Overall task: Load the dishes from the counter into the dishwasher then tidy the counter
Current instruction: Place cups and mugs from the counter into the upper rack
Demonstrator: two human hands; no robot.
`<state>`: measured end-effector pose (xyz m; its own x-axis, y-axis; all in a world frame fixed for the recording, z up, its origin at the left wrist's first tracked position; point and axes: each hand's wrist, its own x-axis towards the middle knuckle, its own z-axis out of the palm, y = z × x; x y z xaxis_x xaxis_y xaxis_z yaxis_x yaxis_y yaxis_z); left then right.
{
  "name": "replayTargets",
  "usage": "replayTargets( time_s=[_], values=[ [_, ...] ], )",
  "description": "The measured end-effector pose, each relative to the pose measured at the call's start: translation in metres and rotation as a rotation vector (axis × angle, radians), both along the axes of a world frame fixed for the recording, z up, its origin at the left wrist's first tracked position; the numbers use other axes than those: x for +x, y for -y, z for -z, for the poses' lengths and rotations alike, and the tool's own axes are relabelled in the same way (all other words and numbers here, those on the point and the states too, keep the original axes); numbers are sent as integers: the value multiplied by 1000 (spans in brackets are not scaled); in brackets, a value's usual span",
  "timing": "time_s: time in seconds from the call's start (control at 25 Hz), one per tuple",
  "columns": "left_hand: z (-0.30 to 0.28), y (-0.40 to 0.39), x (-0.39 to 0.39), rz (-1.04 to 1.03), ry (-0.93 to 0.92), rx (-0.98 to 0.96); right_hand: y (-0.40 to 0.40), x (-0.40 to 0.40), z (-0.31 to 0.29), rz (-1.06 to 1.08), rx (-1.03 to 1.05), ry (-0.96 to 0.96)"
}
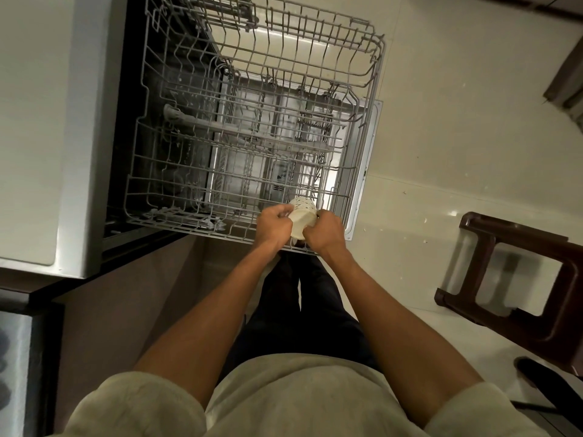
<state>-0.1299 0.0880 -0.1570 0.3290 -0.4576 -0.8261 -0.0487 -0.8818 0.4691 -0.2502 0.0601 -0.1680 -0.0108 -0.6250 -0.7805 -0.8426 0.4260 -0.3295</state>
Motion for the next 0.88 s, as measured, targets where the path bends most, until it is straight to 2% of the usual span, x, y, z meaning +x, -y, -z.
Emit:
replayTargets(
  time_s=[0.12,0.36,0.56,0.76,0.88],
  values=[
    [-7,4,3,-18,-23,-60,-4,-5,-3,17,33,-9],
    [-3,-2,1,19,36,29,-6,0,-9,-3,-76,84],
    [-1,-12,3,45,-51,-76,-13,-3,-6,40,8,5],
    [7,-16,5,146,-38,-68,-19,-4,-13,46,-103,114],
    [13,-25,0,195,-22,-66,-21,-3,-5,17,-124,75]
  ],
)
